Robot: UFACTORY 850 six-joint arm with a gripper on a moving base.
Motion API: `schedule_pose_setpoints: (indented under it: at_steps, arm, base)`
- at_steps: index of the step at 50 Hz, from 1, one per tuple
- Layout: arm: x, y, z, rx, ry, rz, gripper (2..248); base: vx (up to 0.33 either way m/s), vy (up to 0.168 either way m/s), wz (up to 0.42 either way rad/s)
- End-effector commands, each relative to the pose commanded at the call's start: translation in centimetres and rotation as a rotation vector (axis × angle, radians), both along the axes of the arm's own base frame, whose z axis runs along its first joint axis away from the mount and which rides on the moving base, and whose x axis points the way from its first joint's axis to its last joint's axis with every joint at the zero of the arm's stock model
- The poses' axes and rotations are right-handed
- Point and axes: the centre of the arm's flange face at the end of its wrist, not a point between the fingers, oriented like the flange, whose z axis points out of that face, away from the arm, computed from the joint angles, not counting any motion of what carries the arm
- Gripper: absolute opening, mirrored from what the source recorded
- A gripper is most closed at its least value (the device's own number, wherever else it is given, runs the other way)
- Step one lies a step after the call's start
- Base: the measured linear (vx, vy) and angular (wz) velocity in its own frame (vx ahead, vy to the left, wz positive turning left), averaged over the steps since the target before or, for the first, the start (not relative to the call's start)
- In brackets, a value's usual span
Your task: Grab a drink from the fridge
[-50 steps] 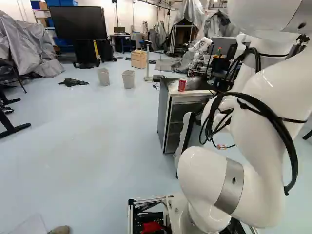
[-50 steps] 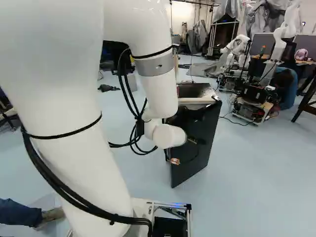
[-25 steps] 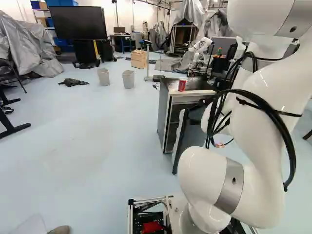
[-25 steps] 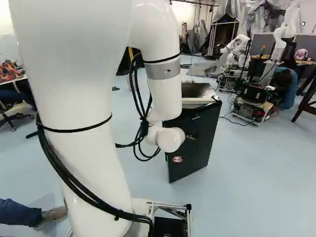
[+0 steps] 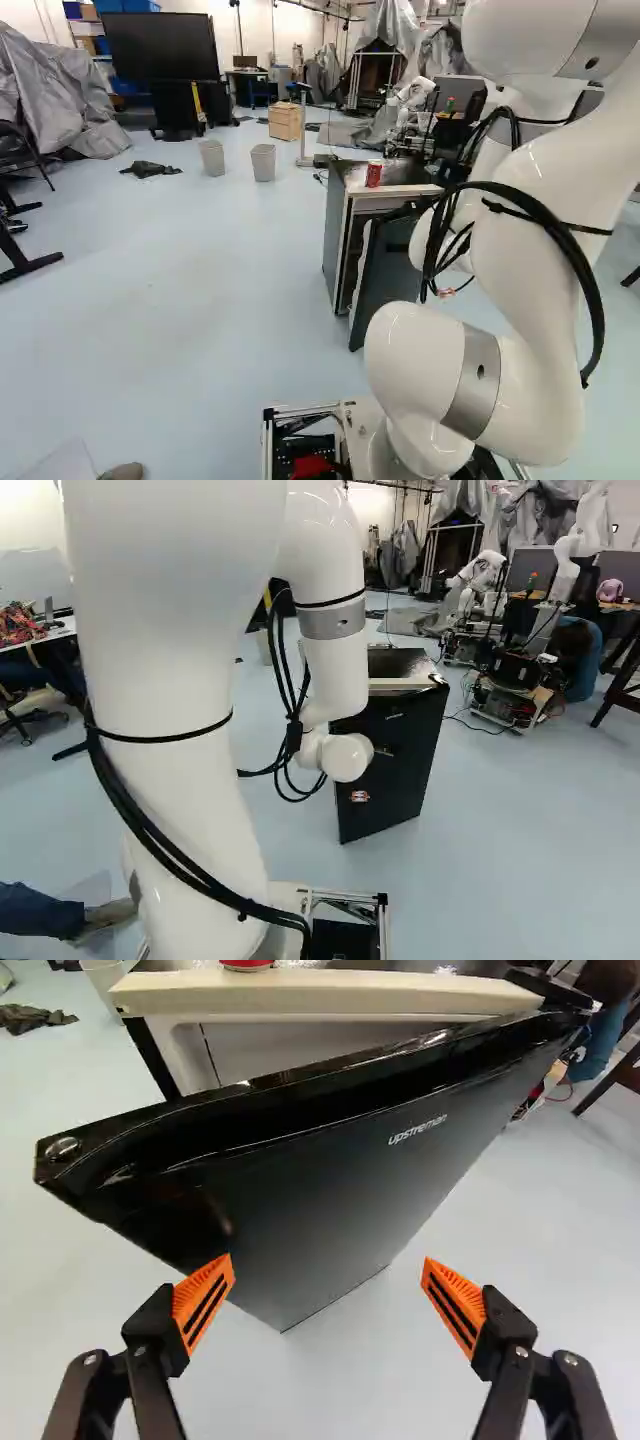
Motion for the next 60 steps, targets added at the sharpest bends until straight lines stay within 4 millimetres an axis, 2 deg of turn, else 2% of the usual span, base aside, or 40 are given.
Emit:
schedule_pose_setpoints:
  at_steps: [60]
  arm:
    - [7.7,0.3,-0.5,-0.023,-0.035,0.108,247]
  base:
    - [0.000,0.000,0.000]
